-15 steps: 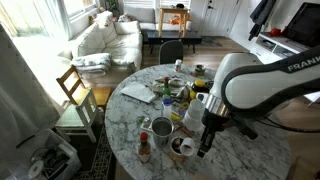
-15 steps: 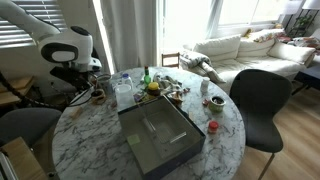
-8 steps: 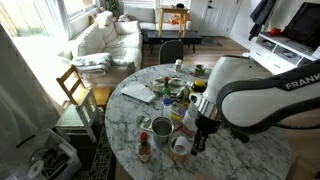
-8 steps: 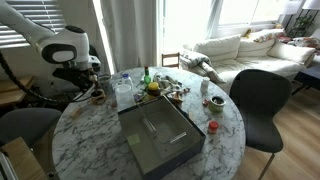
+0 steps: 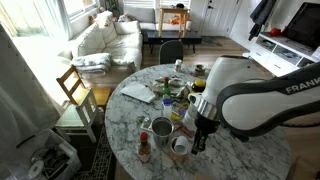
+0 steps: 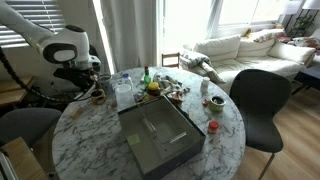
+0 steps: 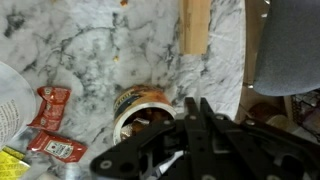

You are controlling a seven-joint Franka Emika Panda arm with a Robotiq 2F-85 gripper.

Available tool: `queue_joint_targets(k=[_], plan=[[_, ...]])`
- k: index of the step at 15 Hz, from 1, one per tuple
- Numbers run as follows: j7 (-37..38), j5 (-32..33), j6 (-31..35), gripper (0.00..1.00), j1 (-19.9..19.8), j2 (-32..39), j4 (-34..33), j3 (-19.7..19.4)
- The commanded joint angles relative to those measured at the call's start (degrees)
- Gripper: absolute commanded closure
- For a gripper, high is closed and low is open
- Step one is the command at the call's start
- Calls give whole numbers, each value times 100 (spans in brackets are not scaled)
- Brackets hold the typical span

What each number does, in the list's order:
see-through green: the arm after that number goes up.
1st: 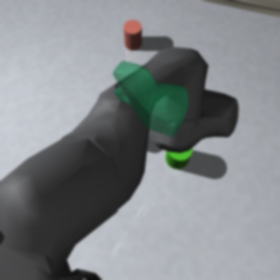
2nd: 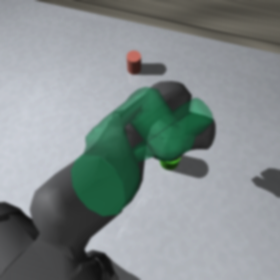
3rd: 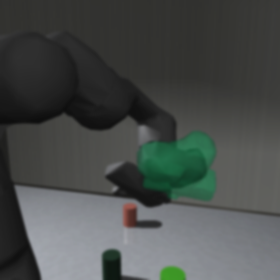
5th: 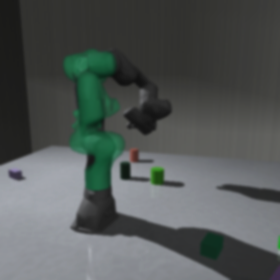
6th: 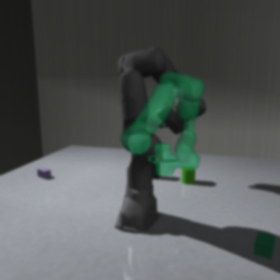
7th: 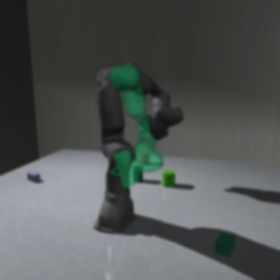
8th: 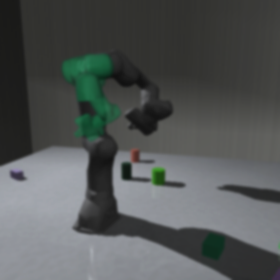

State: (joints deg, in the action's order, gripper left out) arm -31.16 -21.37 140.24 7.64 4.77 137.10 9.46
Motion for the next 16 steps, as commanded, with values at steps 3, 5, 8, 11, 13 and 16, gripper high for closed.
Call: queue_joint_targets(k=[3, 5, 8, 11, 13, 16], plan=[[1191, 1676, 15, 99, 75, 121, -79, -37], [1567, 2174, 13, 99, 97, 164, -140, -39], [1935, 2614, 34, 99, 146, 257, -253, -15], [2255, 3069, -75, 99, 218, 340, -380, -31], [2419, 3350, -176, 99, 268, 403, -461, -36], [2591, 3592, -225, 99, 321, 488, -543, -29]])
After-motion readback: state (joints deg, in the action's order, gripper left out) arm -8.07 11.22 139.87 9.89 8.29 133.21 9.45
